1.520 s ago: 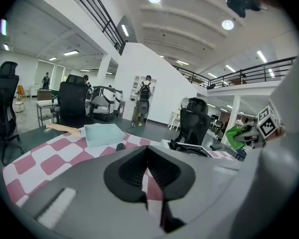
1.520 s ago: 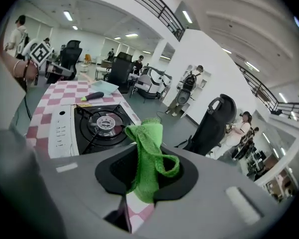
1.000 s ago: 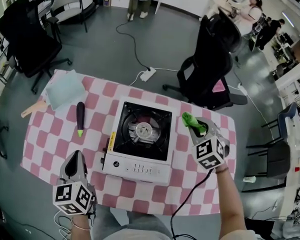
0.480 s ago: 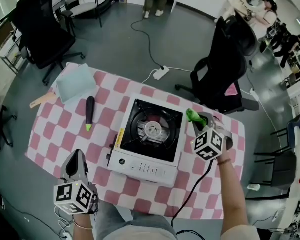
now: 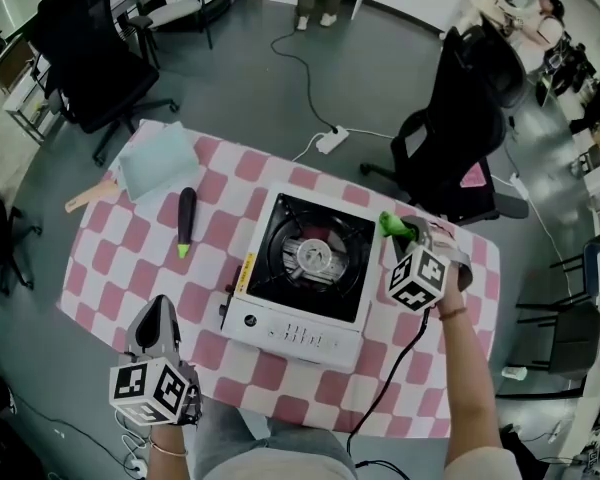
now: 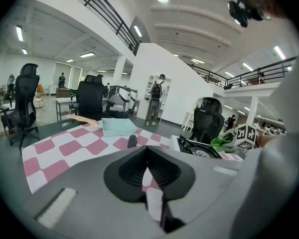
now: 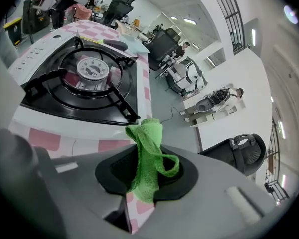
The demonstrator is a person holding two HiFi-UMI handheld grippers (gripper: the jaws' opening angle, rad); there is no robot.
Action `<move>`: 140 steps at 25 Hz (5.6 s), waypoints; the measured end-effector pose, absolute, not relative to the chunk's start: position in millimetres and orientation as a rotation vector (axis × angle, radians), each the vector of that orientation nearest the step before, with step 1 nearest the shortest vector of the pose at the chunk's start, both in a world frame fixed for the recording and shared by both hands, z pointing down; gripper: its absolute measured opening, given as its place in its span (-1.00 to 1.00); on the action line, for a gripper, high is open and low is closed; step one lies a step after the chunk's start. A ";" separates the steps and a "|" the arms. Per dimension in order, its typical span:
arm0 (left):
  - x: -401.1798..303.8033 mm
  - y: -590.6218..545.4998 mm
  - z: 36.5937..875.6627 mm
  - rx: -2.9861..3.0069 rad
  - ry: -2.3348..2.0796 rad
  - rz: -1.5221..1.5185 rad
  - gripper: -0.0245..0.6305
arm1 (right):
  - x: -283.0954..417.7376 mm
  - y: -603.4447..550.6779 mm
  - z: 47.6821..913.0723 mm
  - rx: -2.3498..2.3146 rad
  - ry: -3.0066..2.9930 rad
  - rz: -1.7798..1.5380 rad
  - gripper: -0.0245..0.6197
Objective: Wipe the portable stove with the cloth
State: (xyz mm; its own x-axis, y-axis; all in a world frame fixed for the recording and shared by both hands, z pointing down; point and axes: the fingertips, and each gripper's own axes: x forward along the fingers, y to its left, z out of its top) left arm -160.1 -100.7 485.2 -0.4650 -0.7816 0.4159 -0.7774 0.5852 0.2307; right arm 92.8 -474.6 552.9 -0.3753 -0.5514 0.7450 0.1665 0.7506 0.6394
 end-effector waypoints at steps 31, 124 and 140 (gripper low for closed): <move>-172.0 -88.5 483.7 1.270 -2.307 -0.032 -0.93 | 90.5 -459.3 565.4 0.188 -1.680 -0.840 -0.67; -192.0 -81.5 447.8 1.547 -2.136 -0.146 -0.93 | 167.9 -257.4 576.7 -0.030 -1.600 -0.774 -0.67; -206.1 -79.7 441.8 1.620 -2.096 -0.152 -0.93 | 166.1 -247.2 560.1 0.172 -1.640 -0.631 -0.67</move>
State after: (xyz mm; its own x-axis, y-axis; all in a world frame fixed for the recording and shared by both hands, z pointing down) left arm -206.1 -79.7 441.8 -0.1809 -0.9351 0.3047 -0.8813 0.2917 0.3719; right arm 166.1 -247.2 560.1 -0.1825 -0.4585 0.8698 0.2430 0.8362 0.4917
